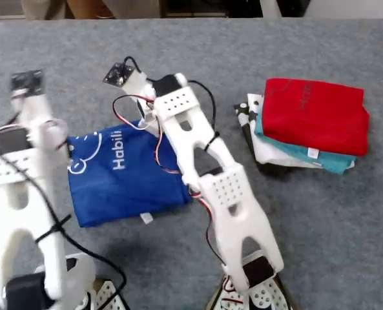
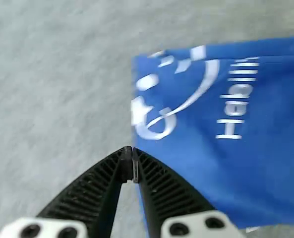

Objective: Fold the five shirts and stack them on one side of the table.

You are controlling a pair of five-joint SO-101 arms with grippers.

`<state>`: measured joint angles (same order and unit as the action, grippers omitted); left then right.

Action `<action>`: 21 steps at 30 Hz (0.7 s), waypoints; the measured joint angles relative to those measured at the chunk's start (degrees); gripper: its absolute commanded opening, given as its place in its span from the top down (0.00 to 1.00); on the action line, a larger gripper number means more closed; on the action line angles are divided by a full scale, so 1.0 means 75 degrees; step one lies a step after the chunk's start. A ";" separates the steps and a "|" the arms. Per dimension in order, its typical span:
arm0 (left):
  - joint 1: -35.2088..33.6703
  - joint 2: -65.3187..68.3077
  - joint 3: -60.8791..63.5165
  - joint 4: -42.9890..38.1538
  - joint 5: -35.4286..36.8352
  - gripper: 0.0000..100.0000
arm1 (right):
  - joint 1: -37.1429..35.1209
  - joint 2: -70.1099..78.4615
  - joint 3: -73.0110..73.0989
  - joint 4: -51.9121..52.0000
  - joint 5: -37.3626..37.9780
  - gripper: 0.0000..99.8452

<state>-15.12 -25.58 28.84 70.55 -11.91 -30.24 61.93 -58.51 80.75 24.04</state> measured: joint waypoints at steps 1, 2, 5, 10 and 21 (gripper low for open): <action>0.0188 0.0246 0.0012 -0.0270 0.0094 0.98 | 0.0035 0.0387 -0.0598 0.0023 0.0012 1.00; 0.0270 0.0527 0.0012 -0.0598 0.0152 0.98 | 0.0059 0.0715 -0.1231 0.0059 0.0012 1.00; 0.0281 0.1582 0.0000 -0.1114 0.0223 0.98 | 0.0070 0.1559 -0.3071 0.0234 0.0012 1.00; 0.0164 0.3270 -0.0539 -0.1137 0.0223 0.98 | 0.0059 0.1688 -0.4431 0.0938 0.0012 1.00; -0.0774 0.4993 -0.2626 -0.0457 0.0223 0.98 | -0.0012 -0.0270 -0.4595 0.2755 0.0012 1.00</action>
<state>-20.92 11.87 9.14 67.12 -10.24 -30.33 59.91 -92.97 101.41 24.13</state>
